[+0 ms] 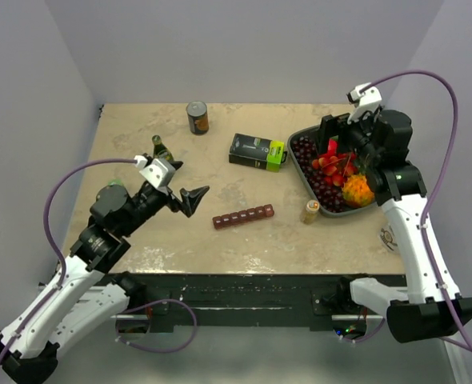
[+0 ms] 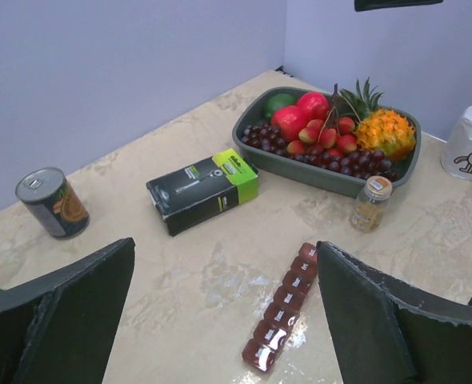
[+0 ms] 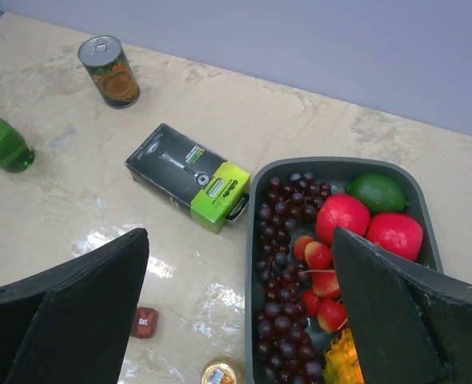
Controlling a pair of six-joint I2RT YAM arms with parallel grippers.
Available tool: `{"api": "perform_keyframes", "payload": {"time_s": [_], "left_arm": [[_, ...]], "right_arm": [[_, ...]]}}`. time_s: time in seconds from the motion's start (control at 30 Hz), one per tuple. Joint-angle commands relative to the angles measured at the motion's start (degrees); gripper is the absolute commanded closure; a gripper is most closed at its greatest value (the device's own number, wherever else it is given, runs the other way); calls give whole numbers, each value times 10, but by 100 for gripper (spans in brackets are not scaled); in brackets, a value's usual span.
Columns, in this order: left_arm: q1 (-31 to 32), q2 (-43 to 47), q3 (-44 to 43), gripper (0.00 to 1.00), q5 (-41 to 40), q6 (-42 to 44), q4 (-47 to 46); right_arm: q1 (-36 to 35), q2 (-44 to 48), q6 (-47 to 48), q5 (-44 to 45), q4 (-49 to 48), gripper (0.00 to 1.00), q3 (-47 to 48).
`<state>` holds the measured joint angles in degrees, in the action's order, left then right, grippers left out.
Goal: Sort the pills into containers
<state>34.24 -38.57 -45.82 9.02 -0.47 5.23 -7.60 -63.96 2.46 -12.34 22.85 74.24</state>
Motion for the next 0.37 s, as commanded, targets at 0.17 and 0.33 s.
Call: {"api": "perform_keyframes", "payload": {"time_s": [0.17, 0.33], "left_arm": [[-2, 44, 29, 1, -32, -10, 37], [-2, 56, 50, 1, -31, -6, 27]], "right_arm": [[39, 29, -32, -19, -14, 1, 14], [52, 31, -28, -28, -20, 1, -3]]}}
